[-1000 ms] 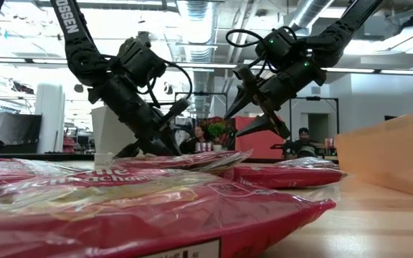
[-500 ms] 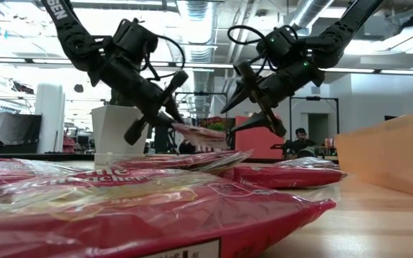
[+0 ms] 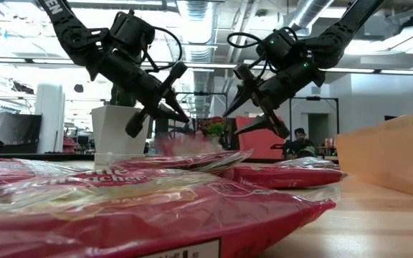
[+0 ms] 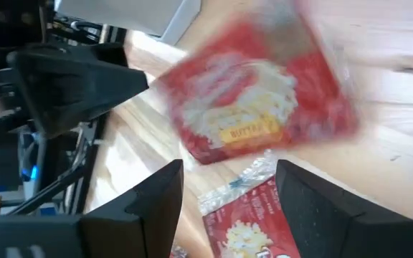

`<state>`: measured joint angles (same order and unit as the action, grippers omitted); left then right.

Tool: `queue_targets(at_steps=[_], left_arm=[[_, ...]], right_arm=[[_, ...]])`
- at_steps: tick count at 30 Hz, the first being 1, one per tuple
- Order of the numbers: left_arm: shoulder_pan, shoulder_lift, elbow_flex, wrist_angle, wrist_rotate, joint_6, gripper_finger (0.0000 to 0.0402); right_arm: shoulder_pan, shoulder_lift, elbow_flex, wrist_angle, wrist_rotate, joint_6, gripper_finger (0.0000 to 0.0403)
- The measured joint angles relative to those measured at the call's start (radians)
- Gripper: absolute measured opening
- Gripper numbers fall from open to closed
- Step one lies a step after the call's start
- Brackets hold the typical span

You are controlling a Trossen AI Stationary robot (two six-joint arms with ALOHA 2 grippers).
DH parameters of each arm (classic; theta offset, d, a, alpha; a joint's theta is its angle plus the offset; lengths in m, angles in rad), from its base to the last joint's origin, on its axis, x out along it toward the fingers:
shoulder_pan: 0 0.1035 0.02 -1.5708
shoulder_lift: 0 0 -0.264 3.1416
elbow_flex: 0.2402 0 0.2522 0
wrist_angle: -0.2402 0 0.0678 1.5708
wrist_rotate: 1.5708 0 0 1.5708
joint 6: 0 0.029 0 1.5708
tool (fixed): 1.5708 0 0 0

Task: Sort popcorn bags into baskets
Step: Put the popcorn bag into the orange bin

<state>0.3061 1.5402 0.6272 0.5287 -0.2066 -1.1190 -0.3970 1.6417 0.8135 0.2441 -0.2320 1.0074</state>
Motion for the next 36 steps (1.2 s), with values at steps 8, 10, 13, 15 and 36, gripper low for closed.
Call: queue_targets(at_steps=[8, 10, 13, 15, 36], left_arm=[[0.003, 0.0, 0.001, -0.081, 0.006, 0.195, 0.001], [0.003, 0.0, 0.002, -0.063, 0.045, 0.273, 0.0031], [0.003, 0.0, 0.041, -0.097, 0.093, 0.39, 0.008], [0.003, 0.0, 0.091, -0.18, 0.102, 0.474, 0.012], [0.128, 0.247, 0.332, -0.572, 0.131, 0.732, 0.0231]], right_arm=[[-0.013, 0.0, 0.0, -0.004, -0.001, -0.051, 0.0245], [-0.011, 0.0, 0.0, -0.004, -0.002, -0.064, 0.0245], [-0.008, 0.0, 0.0, -0.004, -0.006, -0.074, 0.0245], [-0.003, 0.0, 0.0, -0.004, -0.01, -0.074, 0.0245], [0.01, 0.0, 0.0, -0.005, -0.033, -0.074, 0.0245]])
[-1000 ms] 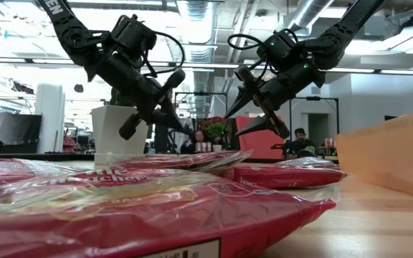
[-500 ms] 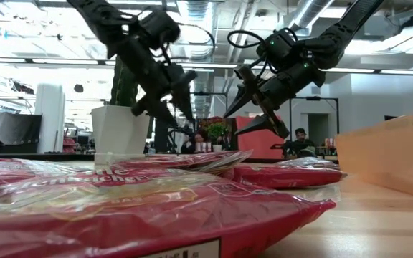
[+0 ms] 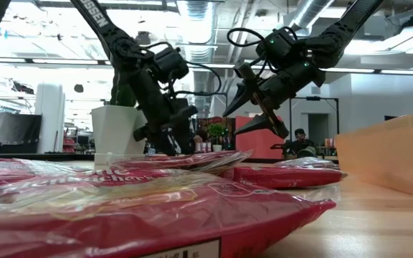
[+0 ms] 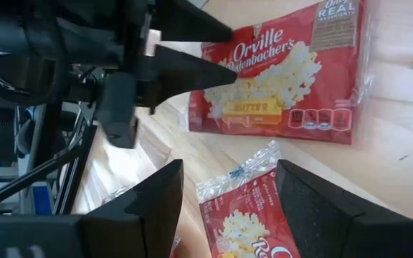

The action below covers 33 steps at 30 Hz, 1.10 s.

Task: Sort popcorn bags into baskets
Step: Put the popcorn bag into the orange bin

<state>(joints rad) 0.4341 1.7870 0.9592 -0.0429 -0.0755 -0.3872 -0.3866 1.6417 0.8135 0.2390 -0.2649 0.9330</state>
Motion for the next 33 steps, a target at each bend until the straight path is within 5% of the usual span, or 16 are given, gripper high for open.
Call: queue_targets(at_steps=[8, 22, 33], left_arm=[[0.008, 0.046, 0.003, -0.065, 0.099, -0.062, 0.0211], [-0.102, 0.06, 0.003, -0.16, 0.094, -0.335, 0.0011], [-0.102, 0.064, -0.001, -0.126, 0.075, -0.389, 0.0001]], right_arm=[[0.006, 0.0, 0.0, -0.022, 0.0, -0.011, 0.0245], [0.02, 0.0, 0.0, -0.137, 0.07, 0.023, 0.0245], [0.004, 0.001, 0.0, -0.138, 0.176, 0.028, 0.0245]])
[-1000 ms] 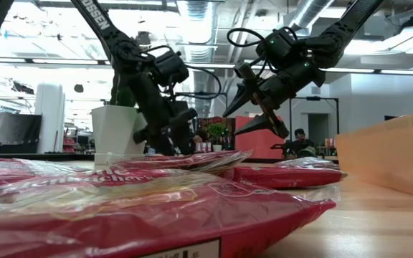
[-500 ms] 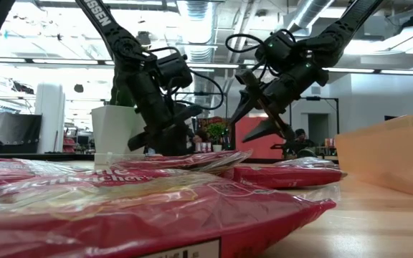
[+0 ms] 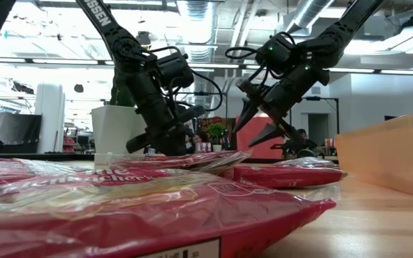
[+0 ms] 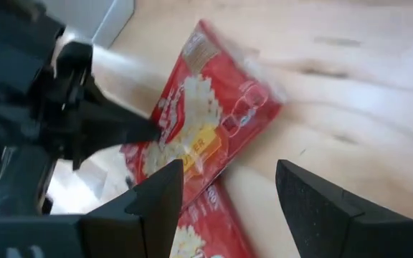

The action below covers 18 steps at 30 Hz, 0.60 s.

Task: Sort popcorn bags into baskets
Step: Put the popcorn bag into the orange bin

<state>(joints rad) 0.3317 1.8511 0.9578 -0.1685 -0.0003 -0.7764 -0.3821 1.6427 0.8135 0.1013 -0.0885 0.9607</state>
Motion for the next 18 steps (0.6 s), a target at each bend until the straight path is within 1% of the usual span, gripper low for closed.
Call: queue_targets(at_steps=[3, 7, 16, 18], left_arm=[[0.0, 0.0, 0.0, 0.002, -0.002, 0.001, 0.0002], [0.0, 0.0, 0.0, 0.003, -0.002, -0.004, 0.0002], [0.001, 0.0, 0.0, 0.013, 0.004, -0.005, 0.0001], [0.001, 0.0, 0.0, 0.02, 0.011, -0.006, 0.0001]], right_arm=[[0.011, 0.041, 0.001, 0.047, 0.023, 0.011, 0.0245], [0.021, 0.114, 0.002, 0.148, -0.016, 0.061, 0.0245], [0.021, 0.243, 0.001, 0.304, -0.027, 0.145, 0.0245], [0.021, 0.275, 0.006, 0.374, -0.045, 0.163, 0.0245]])
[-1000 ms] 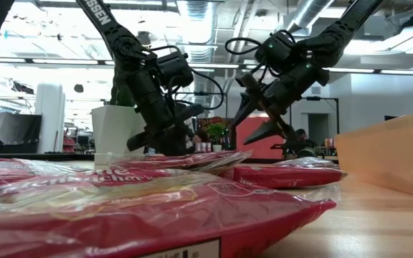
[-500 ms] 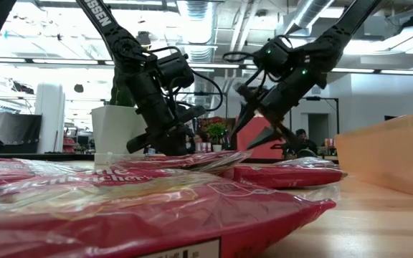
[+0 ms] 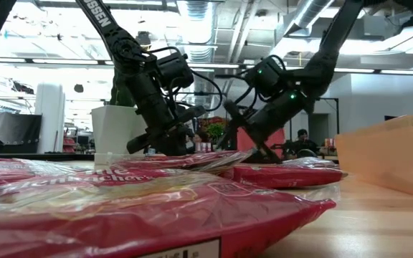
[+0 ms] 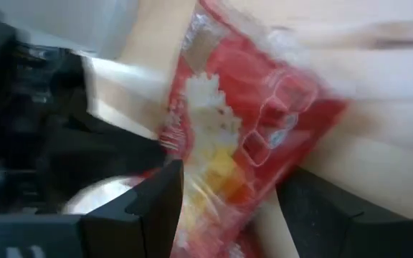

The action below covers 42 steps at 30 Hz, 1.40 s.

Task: Sort popcorn bags into baskets
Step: Put the popcorn bag into the orange bin

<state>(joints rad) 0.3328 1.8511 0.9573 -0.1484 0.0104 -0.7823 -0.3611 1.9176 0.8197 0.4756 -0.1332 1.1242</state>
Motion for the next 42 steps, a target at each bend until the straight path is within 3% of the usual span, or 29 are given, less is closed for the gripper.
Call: queue_targets(at_steps=[4, 7, 16, 21, 27, 31, 36, 42], left_arm=[[0.0, 0.001, -0.001, 0.027, 0.008, -0.006, 0.0001], [0.0, 0.001, 0.0, 0.023, 0.012, -0.008, 0.0001], [0.007, -0.023, -0.003, 0.024, 0.064, -0.018, 0.0008], [0.007, -0.116, -0.004, 0.003, 0.111, -0.004, 0.0038], [0.006, -0.3, -0.003, -0.072, 0.139, 0.018, 0.0071], [0.004, -0.421, -0.002, -0.079, 0.128, 0.018, 0.0081], [-0.004, -0.538, -0.001, -0.075, 0.038, 0.043, 0.0083], [-0.007, -0.585, 0.0, -0.073, -0.063, 0.097, 0.0083]], right_arm=[[0.0, 0.044, 0.038, 0.03, -0.017, 0.006, 0.0239], [-0.002, 0.041, 0.067, -0.035, -0.029, -0.011, 0.021], [-0.008, 0.004, 0.067, -0.097, -0.053, -0.068, 0.002], [-0.031, -0.063, 0.067, -0.12, -0.093, -0.083, 0.0027], [-0.095, -0.232, 0.067, -0.297, -0.162, -0.24, 0.0016], [-0.169, -0.396, 0.069, -0.499, -0.275, -0.391, 0.0016], [-0.272, -0.617, 0.069, -0.957, -0.421, -0.71, 0.0017], [-0.282, -0.809, 0.069, -1.451, -0.44, -1.103, 0.0018]])
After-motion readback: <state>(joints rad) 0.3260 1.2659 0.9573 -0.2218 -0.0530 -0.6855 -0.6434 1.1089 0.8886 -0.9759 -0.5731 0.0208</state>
